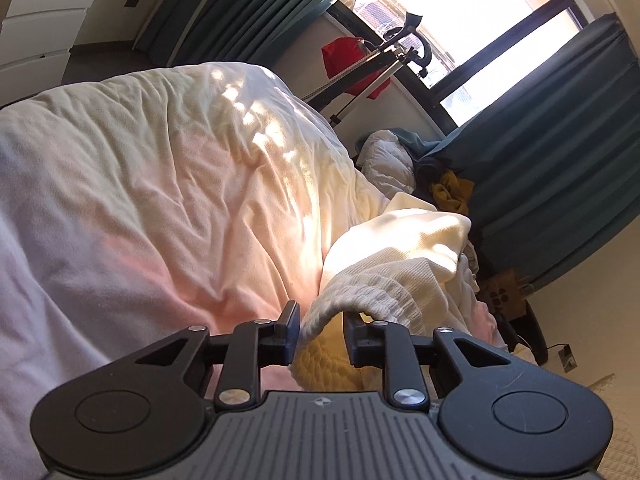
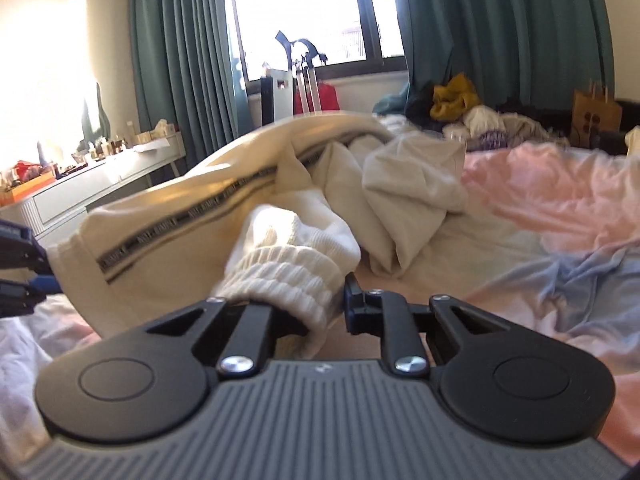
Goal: Fold clothes
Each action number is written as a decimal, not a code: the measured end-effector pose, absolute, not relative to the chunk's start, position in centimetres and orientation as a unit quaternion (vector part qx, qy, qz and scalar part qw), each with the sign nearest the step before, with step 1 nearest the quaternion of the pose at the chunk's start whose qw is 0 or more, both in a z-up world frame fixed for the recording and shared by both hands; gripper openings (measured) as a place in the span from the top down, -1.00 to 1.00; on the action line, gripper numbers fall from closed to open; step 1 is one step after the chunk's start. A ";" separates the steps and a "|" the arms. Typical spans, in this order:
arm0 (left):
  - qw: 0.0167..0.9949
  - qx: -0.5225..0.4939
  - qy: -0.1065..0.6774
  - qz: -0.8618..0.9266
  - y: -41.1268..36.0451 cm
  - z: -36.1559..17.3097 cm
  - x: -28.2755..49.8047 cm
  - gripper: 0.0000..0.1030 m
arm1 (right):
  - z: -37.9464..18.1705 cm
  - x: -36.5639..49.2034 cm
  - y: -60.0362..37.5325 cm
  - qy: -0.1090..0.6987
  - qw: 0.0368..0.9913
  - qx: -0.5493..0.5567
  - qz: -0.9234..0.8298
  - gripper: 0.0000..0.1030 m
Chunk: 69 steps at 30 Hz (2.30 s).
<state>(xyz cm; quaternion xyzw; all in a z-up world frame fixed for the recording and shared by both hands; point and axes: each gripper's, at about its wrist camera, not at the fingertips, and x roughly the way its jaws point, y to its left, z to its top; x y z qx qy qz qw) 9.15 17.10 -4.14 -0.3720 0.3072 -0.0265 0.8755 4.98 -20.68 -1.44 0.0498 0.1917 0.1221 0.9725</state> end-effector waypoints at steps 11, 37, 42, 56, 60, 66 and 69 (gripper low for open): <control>0.869 -0.407 0.264 -0.102 15.7 -2.6 2.5 -0.36 | 0.7 1.7 -20.4 0.185 0.977 0.015 0.102 0.66; 0.860 -0.388 0.322 -0.074 11.8 -7.5 11.2 0.65 | -0.5 0.1 -22.0 0.213 0.974 0.033 0.066 0.66; 0.901 -0.359 0.240 -0.040 13.3 -3.2 11.7 0.83 | -2.1 -0.7 -21.1 0.247 0.967 0.014 0.055 0.66; 0.934 -0.324 0.153 0.014 27.5 9.3 22.0 0.85 | 2.8 -0.9 -4.0 0.174 0.942 0.032 0.285 0.65; 0.931 -0.306 0.190 0.059 32.4 6.2 27.9 0.85 | 2.3 2.3 1.1 0.169 0.922 0.050 0.344 0.65; 0.909 -0.301 0.274 0.092 37.6 -3.7 34.8 0.84 | -2.8 8.5 5.5 0.232 0.899 0.060 0.367 0.65; 0.900 -0.313 0.292 0.080 39.2 -6.9 36.2 0.83 | -4.4 10.0 6.0 0.251 0.892 0.064 0.370 0.65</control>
